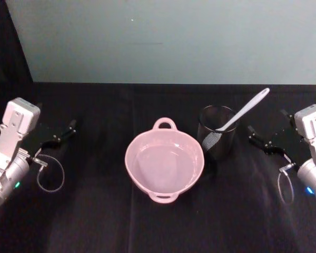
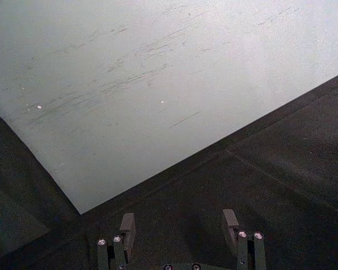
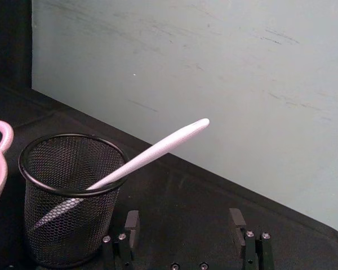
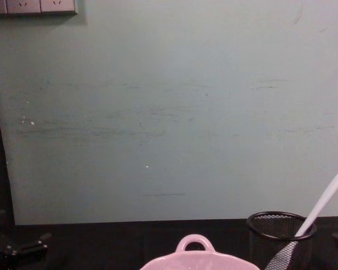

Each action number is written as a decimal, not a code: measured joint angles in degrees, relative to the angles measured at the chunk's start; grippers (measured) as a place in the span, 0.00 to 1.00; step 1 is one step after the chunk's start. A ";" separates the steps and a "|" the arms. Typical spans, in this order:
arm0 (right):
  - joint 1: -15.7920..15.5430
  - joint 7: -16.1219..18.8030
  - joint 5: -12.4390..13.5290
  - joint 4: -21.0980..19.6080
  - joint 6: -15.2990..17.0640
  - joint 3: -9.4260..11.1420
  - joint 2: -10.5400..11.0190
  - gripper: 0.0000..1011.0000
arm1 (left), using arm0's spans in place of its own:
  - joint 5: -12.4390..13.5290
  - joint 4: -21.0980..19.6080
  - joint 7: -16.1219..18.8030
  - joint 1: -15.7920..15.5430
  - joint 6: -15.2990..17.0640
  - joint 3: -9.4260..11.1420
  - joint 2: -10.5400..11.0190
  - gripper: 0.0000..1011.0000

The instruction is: Use the one hand to pick up the spoon and stir the clear water in the bowl.

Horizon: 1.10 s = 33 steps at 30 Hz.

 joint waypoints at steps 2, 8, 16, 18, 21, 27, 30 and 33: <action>0.00 0.00 0.00 0.00 0.00 0.00 0.00 0.99 | 0.00 0.00 0.00 0.00 0.00 0.00 0.00 1.00; 0.00 0.00 0.00 0.00 0.00 0.00 0.00 0.99 | 0.00 0.00 0.00 0.00 0.00 0.00 0.00 1.00; 0.00 0.00 0.00 0.00 0.00 0.00 0.00 0.99 | 0.00 0.00 0.00 0.00 0.00 0.00 0.00 1.00; 0.00 0.00 0.00 0.00 0.00 0.00 0.00 0.99 | 0.00 0.00 0.00 0.00 0.00 0.00 0.00 1.00; 0.00 0.00 0.00 0.00 0.00 0.00 0.00 0.99 | 0.00 0.00 0.00 0.00 0.00 0.00 0.00 1.00; 0.00 0.00 0.00 0.00 0.00 0.00 0.00 0.99 | 0.00 0.00 0.00 0.00 0.00 0.00 0.00 1.00; 0.00 0.00 0.00 0.00 0.00 0.00 0.00 0.99 | 0.00 0.00 0.00 0.00 0.00 0.00 0.00 1.00; 0.00 0.00 0.00 0.00 0.00 0.00 0.00 0.99 | 0.00 0.00 0.00 0.00 0.00 0.00 0.00 1.00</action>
